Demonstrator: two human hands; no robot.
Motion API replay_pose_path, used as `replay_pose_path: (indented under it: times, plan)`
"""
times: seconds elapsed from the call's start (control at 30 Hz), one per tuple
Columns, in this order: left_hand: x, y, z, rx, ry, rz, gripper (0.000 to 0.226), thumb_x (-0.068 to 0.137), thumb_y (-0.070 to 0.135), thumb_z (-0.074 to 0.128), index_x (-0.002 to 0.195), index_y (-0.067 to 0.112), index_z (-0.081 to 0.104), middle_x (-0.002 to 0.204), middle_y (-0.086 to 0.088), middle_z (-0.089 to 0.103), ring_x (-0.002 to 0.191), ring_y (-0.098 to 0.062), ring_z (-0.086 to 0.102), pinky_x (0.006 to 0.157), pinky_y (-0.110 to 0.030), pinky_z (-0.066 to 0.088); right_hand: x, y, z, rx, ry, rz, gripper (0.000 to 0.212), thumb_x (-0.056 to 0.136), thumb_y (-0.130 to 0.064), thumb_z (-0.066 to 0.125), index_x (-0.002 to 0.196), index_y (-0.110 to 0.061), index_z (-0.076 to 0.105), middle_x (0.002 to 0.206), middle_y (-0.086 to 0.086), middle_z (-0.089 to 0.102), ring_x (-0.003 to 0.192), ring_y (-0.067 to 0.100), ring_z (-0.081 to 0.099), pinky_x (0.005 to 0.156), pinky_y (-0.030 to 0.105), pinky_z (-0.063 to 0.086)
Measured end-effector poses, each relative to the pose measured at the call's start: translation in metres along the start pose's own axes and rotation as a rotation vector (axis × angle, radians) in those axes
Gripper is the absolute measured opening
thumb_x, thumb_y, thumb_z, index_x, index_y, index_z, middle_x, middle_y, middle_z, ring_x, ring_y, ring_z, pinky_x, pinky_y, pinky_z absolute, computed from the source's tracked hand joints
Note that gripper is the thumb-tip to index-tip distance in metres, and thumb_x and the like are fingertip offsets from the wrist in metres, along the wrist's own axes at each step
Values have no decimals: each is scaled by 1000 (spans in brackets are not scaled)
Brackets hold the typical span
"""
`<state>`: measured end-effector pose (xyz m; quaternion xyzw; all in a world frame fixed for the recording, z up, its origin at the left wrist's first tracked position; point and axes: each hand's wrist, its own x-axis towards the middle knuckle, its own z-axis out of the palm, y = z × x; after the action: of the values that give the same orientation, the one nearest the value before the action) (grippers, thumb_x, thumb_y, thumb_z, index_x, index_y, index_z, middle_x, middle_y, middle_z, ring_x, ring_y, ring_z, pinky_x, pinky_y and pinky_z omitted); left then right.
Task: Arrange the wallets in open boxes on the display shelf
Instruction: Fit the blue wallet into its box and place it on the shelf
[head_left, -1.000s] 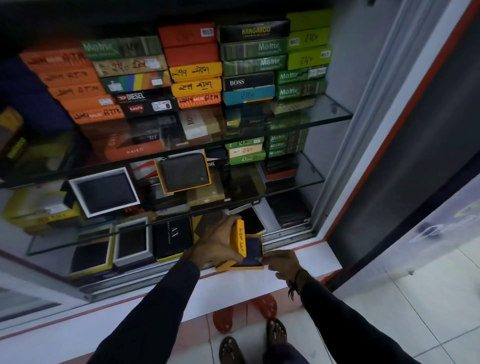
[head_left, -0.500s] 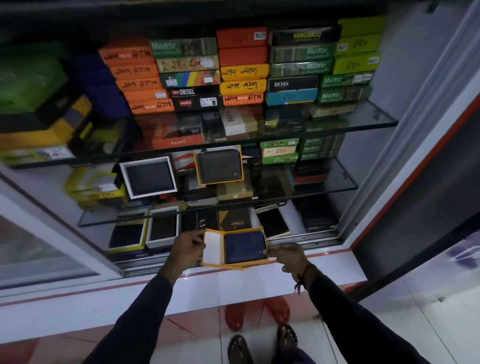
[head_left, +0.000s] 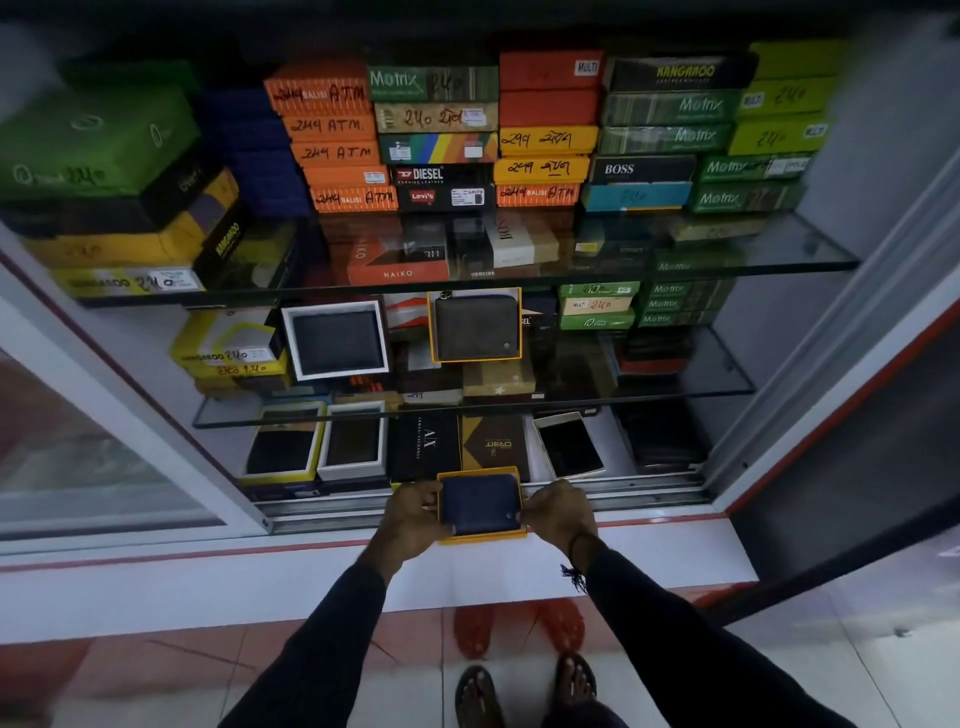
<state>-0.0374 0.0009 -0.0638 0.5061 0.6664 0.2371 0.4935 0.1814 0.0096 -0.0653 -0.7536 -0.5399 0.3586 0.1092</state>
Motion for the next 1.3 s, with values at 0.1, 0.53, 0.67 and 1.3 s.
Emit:
replay_pose_path:
  times: [0.1,0.53,0.67,1.3]
  plan:
    - [5,-15,-2,141,-92,51,87,47,4,96,123,23,60,121,3,61,111,-25,67,86,-41,62,-1,-11,-5,-157,80,-181,31,75,-36,76,102,-22,72,102,1,74,92,23,70,74,31,58]
    - [8,-28,10,287,-5,105,104,50,30,89,142,29,40,125,1,58,112,-19,64,83,-33,61,26,-41,3,-448,-71,-300,60,65,-48,78,118,-23,63,126,5,62,116,28,56,94,43,55]
    - [3,-19,13,309,-12,131,108,62,22,90,150,24,29,128,-4,51,115,-21,55,83,-25,49,34,-43,1,-560,-146,-283,71,65,-52,79,127,-25,56,137,5,51,128,31,44,101,48,49]
    - [16,-13,-1,206,-27,147,104,54,21,95,141,22,39,130,8,51,120,-18,56,89,-27,55,42,-54,-18,-195,-222,-445,44,55,-25,93,68,-27,51,81,-3,61,80,21,61,74,39,56]
